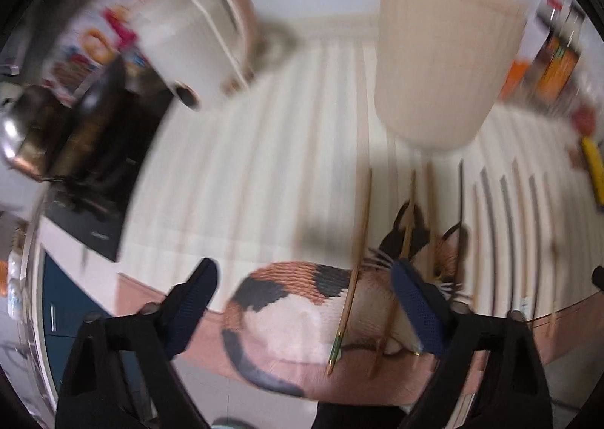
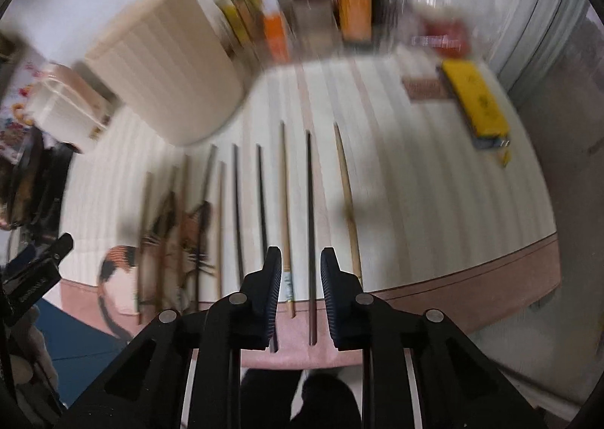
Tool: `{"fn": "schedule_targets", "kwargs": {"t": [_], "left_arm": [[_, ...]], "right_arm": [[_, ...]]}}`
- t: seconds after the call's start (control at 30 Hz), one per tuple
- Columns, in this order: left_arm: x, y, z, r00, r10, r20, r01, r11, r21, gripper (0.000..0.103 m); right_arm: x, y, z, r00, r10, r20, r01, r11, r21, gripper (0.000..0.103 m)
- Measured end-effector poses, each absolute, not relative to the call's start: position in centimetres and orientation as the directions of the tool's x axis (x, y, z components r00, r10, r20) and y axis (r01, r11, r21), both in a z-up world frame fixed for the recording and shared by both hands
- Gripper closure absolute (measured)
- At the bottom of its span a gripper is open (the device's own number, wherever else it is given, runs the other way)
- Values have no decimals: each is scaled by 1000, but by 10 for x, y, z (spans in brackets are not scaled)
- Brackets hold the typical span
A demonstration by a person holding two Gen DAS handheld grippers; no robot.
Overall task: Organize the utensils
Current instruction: 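Grasp a wooden chopstick with the left tool while the right tool grasps a black chopstick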
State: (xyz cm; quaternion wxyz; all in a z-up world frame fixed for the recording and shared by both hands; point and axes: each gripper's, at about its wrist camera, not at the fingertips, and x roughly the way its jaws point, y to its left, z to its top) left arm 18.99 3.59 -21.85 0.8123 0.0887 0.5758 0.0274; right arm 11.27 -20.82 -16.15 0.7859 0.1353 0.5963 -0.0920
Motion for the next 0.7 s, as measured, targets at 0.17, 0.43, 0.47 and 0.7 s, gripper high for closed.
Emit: {"fn": "schedule_targets", "kwargs": {"t": [0.17,0.43,0.47,0.7], "left_arm": [[217,35,-277,177,66,-982,103,991,85,33],[229,29,-300,116,45,-992,157,985,63,74],[230,30,-299,112,37,-993,154,987,54,77],[243,52,-294,95,5,-995,51,999,10,98]], "right_arm": [[150,-217,-211,154,53,-987,343,934,103,80],[187,-220,-260,29,26,-999,344,938,34,80],[190,-219,-264,20,24,-1000,345,938,29,80],[199,-205,-287,4,-17,-1000,327,945,-14,86]]}}
